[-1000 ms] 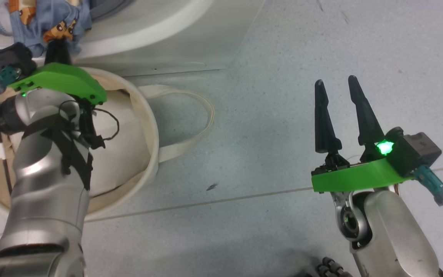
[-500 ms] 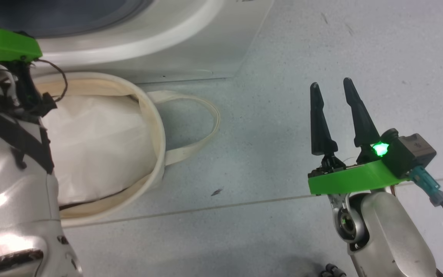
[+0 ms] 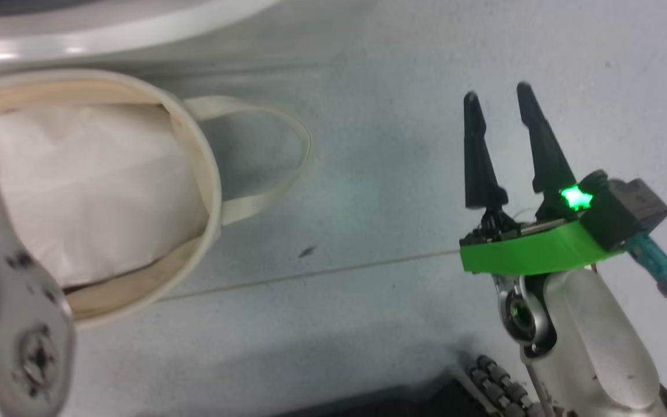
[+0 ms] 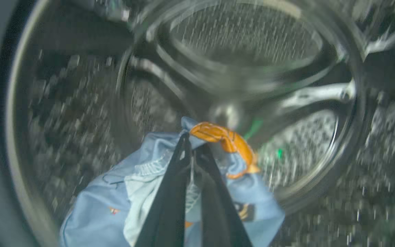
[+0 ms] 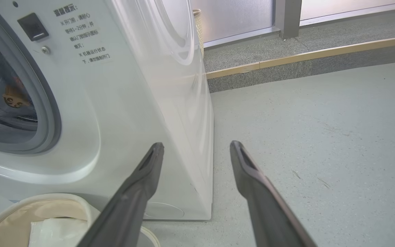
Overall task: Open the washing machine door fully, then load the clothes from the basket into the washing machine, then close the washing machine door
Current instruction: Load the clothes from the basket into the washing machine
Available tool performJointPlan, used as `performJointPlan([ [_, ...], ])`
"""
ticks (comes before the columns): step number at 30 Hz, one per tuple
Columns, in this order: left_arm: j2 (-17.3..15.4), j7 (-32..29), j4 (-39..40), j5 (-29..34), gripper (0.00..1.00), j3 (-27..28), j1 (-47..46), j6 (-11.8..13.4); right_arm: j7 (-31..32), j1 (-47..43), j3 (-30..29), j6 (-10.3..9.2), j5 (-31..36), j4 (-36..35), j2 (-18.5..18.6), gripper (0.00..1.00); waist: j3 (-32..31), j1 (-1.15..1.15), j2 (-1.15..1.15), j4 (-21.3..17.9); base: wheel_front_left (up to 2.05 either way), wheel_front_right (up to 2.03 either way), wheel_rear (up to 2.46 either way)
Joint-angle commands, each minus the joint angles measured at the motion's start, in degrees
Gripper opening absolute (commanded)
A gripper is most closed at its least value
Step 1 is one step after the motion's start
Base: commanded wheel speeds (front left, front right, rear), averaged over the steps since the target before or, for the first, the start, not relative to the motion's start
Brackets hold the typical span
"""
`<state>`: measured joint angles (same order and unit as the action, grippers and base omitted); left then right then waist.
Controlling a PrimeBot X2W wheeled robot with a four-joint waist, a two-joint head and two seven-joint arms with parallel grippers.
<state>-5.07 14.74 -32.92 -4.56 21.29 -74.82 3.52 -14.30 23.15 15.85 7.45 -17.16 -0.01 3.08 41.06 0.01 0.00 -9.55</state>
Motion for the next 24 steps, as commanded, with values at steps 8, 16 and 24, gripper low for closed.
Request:
performJointPlan([
  [8,-6.2,0.3,-0.3,4.8,0.00,-2.0,-11.9,1.9,-0.7,1.2,2.3,0.03,-0.1,-2.8,-0.2,1.00,8.6,-0.01,0.00,-3.2,0.00,0.00,0.00],
  [16,-12.0,0.3,-16.4,9.1,1.00,-5.3,-19.4,5.7,-0.7,2.4,3.0,0.03,-1.3,-3.8,-0.2,1.00,11.7,-0.01,0.00,-6.1,0.00,0.00,0.00],
  [24,-12.6,0.3,-15.8,7.6,1.00,-7.1,-17.9,4.3,-0.7,2.3,2.9,0.03,-1.3,-3.0,-0.2,1.00,9.9,-0.01,0.00,-6.1,0.00,0.00,0.00],
])
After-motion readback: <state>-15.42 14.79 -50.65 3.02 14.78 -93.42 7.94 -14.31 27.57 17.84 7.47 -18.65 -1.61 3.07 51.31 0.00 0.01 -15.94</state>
